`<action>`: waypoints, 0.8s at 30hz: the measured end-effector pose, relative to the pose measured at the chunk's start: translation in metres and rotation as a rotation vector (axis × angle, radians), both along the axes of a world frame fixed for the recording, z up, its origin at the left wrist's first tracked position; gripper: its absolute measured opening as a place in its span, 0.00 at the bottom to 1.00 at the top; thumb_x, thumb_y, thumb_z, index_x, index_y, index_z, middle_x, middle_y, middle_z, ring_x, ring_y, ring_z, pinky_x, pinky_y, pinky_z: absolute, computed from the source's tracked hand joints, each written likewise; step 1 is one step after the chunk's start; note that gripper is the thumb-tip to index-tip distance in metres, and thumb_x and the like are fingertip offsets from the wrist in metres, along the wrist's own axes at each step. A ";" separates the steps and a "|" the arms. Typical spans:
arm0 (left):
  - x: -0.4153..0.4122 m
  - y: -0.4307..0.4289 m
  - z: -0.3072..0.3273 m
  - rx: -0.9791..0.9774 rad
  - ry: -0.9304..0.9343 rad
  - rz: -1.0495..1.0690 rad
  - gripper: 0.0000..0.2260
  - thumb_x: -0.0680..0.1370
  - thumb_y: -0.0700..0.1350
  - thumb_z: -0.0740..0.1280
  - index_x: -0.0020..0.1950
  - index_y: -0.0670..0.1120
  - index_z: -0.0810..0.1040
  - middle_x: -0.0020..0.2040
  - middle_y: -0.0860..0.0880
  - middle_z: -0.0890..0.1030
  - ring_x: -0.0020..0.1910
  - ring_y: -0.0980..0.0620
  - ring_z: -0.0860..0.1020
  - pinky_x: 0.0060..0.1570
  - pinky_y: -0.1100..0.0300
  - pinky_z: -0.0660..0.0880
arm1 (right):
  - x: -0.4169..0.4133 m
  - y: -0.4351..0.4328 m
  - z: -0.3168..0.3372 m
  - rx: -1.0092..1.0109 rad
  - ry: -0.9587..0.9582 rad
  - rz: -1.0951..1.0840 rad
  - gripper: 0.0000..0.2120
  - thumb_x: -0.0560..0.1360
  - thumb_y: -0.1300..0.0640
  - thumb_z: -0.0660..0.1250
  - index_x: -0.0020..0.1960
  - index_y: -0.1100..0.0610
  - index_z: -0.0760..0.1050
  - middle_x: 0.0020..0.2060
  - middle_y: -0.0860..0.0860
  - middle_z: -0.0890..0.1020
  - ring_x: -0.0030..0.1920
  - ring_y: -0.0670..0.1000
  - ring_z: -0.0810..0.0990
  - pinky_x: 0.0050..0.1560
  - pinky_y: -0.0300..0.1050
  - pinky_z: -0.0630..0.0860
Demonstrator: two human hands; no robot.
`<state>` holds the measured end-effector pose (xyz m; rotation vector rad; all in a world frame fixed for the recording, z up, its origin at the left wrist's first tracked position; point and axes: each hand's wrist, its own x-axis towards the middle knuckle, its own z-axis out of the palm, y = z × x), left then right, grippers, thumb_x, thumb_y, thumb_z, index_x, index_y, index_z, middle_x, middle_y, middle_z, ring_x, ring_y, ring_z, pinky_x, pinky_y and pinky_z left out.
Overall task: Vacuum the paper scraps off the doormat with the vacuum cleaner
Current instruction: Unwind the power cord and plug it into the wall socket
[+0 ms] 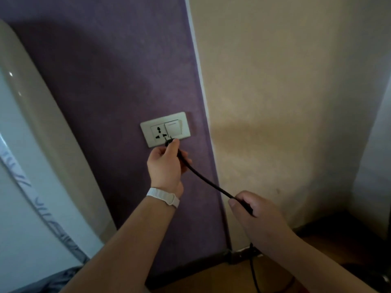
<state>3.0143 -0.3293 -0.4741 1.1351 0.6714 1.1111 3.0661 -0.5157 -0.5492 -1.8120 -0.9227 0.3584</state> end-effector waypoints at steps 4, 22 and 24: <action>0.001 0.012 0.003 -0.077 0.029 -0.019 0.06 0.77 0.43 0.70 0.47 0.43 0.74 0.29 0.48 0.79 0.24 0.53 0.76 0.28 0.59 0.75 | -0.002 0.005 0.005 0.010 -0.003 -0.039 0.11 0.82 0.50 0.62 0.41 0.49 0.75 0.27 0.42 0.77 0.29 0.38 0.75 0.27 0.32 0.70; 0.004 0.045 0.012 -0.167 0.063 -0.010 0.03 0.77 0.41 0.69 0.45 0.42 0.78 0.24 0.50 0.79 0.22 0.55 0.77 0.33 0.57 0.73 | 0.003 0.030 0.007 -0.012 -0.051 -0.035 0.11 0.82 0.51 0.62 0.42 0.51 0.76 0.28 0.46 0.77 0.28 0.39 0.75 0.26 0.33 0.69; 0.004 0.047 0.016 -0.192 0.068 -0.014 0.02 0.77 0.40 0.69 0.45 0.42 0.79 0.23 0.51 0.78 0.21 0.56 0.76 0.32 0.59 0.73 | 0.003 0.029 0.010 0.034 -0.047 -0.030 0.11 0.81 0.51 0.63 0.41 0.52 0.76 0.28 0.43 0.77 0.26 0.42 0.74 0.26 0.34 0.68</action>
